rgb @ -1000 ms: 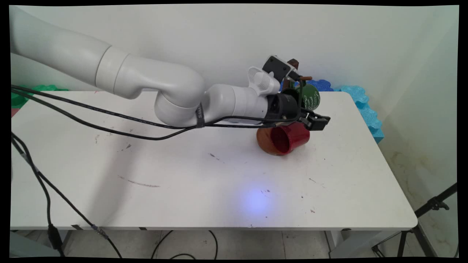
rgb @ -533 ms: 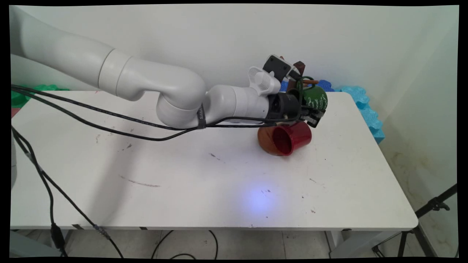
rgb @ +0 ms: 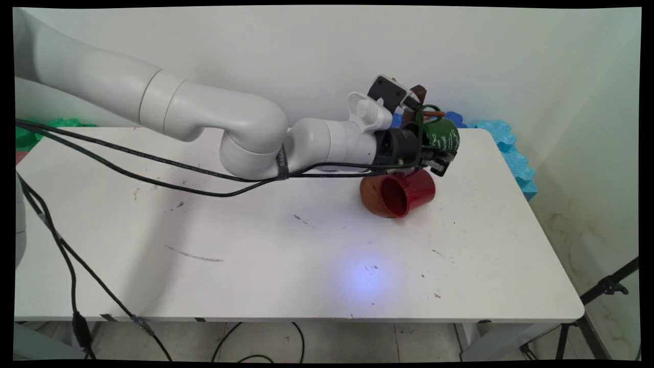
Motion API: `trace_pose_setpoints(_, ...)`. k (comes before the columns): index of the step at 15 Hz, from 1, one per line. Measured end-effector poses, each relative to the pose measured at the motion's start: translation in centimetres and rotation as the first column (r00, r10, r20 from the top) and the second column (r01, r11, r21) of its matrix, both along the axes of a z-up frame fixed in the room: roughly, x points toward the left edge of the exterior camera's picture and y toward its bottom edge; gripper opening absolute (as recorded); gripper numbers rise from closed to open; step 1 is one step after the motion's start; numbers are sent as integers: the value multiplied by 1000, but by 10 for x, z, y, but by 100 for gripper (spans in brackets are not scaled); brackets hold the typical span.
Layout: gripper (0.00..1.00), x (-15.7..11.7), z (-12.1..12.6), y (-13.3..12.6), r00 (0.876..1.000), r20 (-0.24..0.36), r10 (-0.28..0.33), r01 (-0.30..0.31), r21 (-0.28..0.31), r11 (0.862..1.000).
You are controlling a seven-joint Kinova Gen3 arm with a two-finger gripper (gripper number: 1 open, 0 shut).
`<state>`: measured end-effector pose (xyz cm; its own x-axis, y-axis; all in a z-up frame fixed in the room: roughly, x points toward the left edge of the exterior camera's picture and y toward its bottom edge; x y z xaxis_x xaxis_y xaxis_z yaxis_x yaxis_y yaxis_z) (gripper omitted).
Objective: Place the picked object on the table
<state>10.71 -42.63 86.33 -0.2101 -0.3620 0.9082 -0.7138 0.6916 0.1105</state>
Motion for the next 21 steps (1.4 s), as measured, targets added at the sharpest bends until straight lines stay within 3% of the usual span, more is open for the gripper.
trace_pose_setpoints(12,0,-11,21,11,996,-49,-70,69,-23,997)
trace_pose_setpoints(21,0,-5,52,38,989,-75,-126,125,-14,992)
